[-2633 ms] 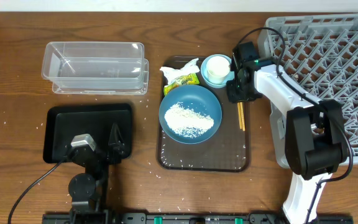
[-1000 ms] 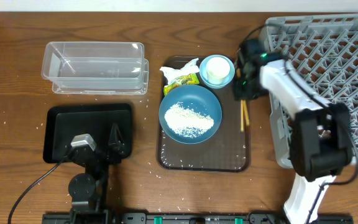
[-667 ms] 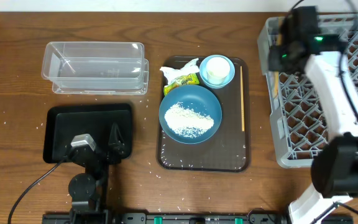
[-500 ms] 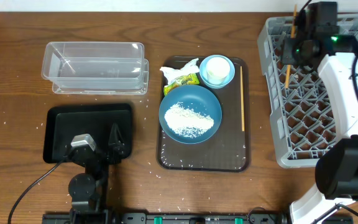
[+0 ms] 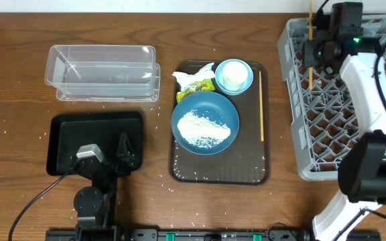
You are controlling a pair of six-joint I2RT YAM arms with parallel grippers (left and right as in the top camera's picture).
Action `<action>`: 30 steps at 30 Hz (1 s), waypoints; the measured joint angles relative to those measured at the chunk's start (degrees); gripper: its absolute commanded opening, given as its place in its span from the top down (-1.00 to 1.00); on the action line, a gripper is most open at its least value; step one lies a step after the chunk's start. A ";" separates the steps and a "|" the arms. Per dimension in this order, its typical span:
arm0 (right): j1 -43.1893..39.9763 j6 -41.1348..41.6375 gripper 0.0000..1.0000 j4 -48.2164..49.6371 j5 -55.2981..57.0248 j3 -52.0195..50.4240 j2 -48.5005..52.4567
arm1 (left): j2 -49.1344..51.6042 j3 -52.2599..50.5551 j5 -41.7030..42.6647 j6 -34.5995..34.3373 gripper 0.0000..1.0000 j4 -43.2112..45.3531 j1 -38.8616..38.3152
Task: Sort waste into correct bins and load items into the dishwasher rack
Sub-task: 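Lift the chopsticks with the right gripper and place them in the rack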
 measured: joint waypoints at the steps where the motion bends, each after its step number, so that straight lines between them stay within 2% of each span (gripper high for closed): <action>1: 0.00 0.00 0.60 -0.04 -0.42 0.00 0.37 | 0.00 0.00 0.00 0.00 -0.90 0.00 0.00; 3: 0.00 -0.66 0.31 -0.24 -1.36 0.00 0.94 | 0.00 0.00 0.00 0.00 -0.90 0.02 0.00; 6: 0.00 -0.44 0.22 -1.09 -1.86 0.00 1.09 | 0.00 0.00 0.00 0.00 -0.90 0.00 0.00; 15: 0.66 -0.63 0.20 -5.03 -5.99 0.00 1.11 | 0.00 0.00 0.00 0.00 -0.90 0.00 0.00; 20: 3.48 0.15 0.36 -9.44 -9.97 0.00 1.11 | 0.00 0.00 0.00 0.00 -0.90 0.00 0.00; 25: 8.07 1.64 0.24 -13.94 -9.55 -0.28 1.09 | 0.00 0.00 0.00 0.00 -0.90 0.00 0.00; 30: 13.07 5.60 0.21 -11.74 -3.13 -4.63 1.09 | 0.00 0.00 0.00 0.00 -0.90 0.00 0.00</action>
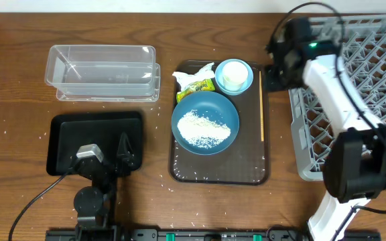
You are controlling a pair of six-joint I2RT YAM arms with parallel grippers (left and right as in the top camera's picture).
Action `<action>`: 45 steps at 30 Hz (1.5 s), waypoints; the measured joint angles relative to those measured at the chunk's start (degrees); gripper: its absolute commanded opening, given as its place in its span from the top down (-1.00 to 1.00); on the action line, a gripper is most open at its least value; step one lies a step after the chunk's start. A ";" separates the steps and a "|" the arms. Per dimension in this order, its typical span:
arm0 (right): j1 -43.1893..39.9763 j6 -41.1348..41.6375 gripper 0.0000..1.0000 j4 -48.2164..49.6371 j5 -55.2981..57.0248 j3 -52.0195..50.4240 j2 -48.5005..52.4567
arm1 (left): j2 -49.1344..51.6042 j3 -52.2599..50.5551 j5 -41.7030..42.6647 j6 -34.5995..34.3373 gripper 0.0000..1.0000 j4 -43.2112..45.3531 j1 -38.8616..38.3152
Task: Sort waste into correct bins and load items into the dishwasher rack
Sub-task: 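Lift the chopsticks with the right gripper and place them in the rack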
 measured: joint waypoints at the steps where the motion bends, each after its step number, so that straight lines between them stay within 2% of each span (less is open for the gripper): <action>1: 0.94 0.79 0.21 1.11 1.01 -1.66 0.00 | 0.00 0.00 0.00 0.00 -0.90 0.00 0.00; 10: 3.74 7.26 0.25 10.29 4.13 -14.56 0.04 | 0.00 0.00 0.00 0.00 -0.90 0.00 0.00; 22: 4.17 10.14 0.26 18.95 4.26 -19.74 0.04 | 0.00 0.00 0.00 0.00 -0.90 0.00 0.00; 23: 4.44 10.23 0.28 19.37 4.31 -20.17 0.04 | 0.00 0.00 0.00 0.00 -0.90 0.00 0.00; 26: 5.33 11.30 0.54 19.87 5.79 -21.20 0.04 | 0.00 0.00 0.00 0.00 -0.90 0.00 0.00; 29: 5.53 12.04 0.84 19.71 7.02 -21.20 0.04 | 0.00 0.00 0.00 0.00 -0.90 0.00 0.00; 31: 5.53 12.61 0.97 19.50 7.54 -21.20 0.04 | 0.00 0.00 0.00 0.00 -0.90 0.00 0.00; 37: 5.51 13.31 0.98 14.14 7.74 -19.19 0.02 | 0.00 0.00 0.00 0.00 -0.90 0.00 0.00; 45: 1.64 10.80 0.97 7.85 7.98 -5.60 -3.67 | 0.00 0.00 -0.02 0.00 -0.90 0.02 0.00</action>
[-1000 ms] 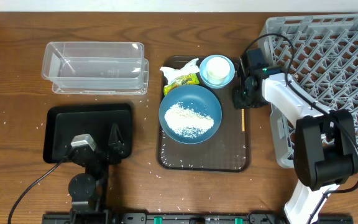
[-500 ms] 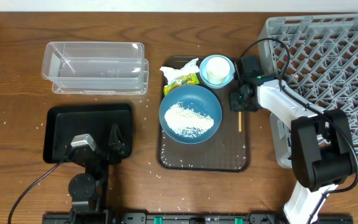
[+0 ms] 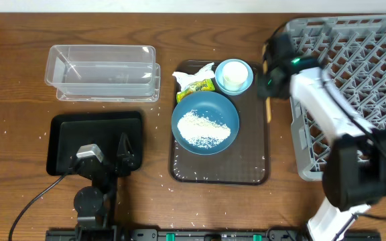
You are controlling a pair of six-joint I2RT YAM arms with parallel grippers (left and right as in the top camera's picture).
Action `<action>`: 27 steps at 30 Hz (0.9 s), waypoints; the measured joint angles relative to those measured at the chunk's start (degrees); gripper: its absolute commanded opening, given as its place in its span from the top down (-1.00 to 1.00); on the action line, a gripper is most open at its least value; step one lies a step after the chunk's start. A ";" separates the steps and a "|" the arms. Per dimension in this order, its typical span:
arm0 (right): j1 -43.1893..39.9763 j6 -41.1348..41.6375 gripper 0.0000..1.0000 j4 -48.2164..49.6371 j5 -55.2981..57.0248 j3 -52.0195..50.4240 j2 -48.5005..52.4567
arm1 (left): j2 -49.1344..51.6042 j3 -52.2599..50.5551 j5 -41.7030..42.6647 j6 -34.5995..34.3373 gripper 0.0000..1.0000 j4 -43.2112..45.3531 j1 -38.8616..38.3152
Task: Sort waste into correct bins and load items into the dishwasher rack
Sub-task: 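Lift the chopsticks with the right gripper and place them in the rack, then move the right gripper to the white cup and grasp it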
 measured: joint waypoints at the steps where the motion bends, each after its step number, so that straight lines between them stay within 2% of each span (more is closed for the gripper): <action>1: -1.18 -1.01 0.97 0.04 0.13 1.79 -1.18 | 0.00 0.00 0.00 0.00 -0.91 0.00 0.00; 8: -9.94 -8.09 0.98 3.69 0.59 7.52 -7.87 | 0.00 0.00 0.02 0.00 -0.90 -0.02 0.00; 18: -16.63 -13.40 0.94 5.53 -0.98 7.54 -4.61 | 0.00 0.00 0.02 0.00 -0.90 -0.02 0.00; 24: -17.11 -14.36 0.76 5.44 -4.33 7.54 -0.24 | 0.00 0.00 0.02 0.00 -0.90 0.00 0.00; 26: -17.05 -14.40 0.59 5.40 -5.20 7.52 0.63 | 0.00 0.00 0.02 0.00 -0.90 -0.02 0.00; 27: -17.03 -14.60 0.36 5.27 -5.57 7.52 0.94 | 0.00 0.00 0.02 0.00 -0.90 -0.02 0.00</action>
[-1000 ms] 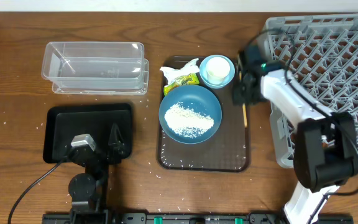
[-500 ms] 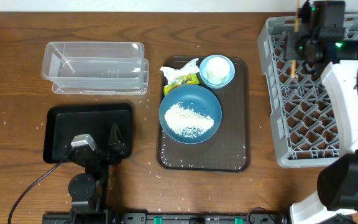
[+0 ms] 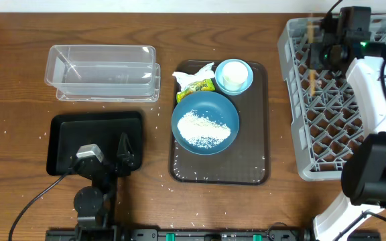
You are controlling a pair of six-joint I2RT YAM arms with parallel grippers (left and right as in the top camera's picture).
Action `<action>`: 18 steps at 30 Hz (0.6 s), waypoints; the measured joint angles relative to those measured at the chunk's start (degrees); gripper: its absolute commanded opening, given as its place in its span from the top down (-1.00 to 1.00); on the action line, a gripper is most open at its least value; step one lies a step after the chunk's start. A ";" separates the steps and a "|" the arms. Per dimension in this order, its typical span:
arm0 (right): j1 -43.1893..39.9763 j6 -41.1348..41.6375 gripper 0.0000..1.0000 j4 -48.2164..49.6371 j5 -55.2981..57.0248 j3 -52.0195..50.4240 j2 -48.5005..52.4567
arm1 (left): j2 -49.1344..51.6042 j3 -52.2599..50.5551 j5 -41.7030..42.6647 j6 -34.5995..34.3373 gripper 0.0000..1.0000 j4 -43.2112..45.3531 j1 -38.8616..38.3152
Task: Sort waste into correct bins and load items into the dishwasher rack
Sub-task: 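Move the right gripper to the white cup and grasp it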
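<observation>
My right gripper (image 3: 322,52) hangs over the left part of the grey dishwasher rack (image 3: 300,161), shut on a wooden chopstick (image 3: 313,80) that points along the rack's left side. The brown tray (image 3: 253,167) holds a blue plate (image 3: 205,123) with white crumbs, a small blue bowl (image 3: 234,75), and a crumpled white napkin with a yellow-green wrapper (image 3: 197,83). My left gripper (image 3: 124,151) rests over the black bin (image 3: 66,134); its dark fingers blend into the bin, so their state is unclear.
A clear plastic bin (image 3: 102,71) stands at the back left, behind the black bin. White crumbs are scattered on the wooden table around the tray. The rack fills the right side up to the table's edge.
My right gripper was down at the tray's right edge, shut on the chopstick. It is now over the rack with the chopstick, and the tray's right side is bare. The left arm is unchanged.
At first my right gripper held one chopstick over the rack while another lay on the tray's right side. Then the gripper was beside the tray with nothing in it, then shut on the tray's chopstick. Now that chopstick is over the rack.
</observation>
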 measured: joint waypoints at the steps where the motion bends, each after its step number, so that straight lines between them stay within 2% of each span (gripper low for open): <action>1: 0.00 0.22 0.15 -0.20 -0.20 0.00 0.11 | 0.00 0.00 0.00 0.00 -0.90 0.00 0.00; 2: 0.00 0.24 -0.07 -0.37 -0.50 -0.02 0.15 | 0.00 0.00 0.00 0.00 -0.90 0.00 0.00; 4: 0.00 0.04 -0.26 -0.57 -0.85 -0.02 0.15 | 0.00 0.00 0.00 0.00 -0.90 0.00 0.00; 9: 0.00 0.07 -0.29 -2.27 -2.01 -0.02 0.15 | 0.00 0.00 0.00 0.00 -0.90 0.00 0.00; 18: 1.05 0.31 -0.31 -3.43 -13.75 -0.02 -0.85 | 0.00 0.00 0.00 0.00 -0.90 0.00 0.00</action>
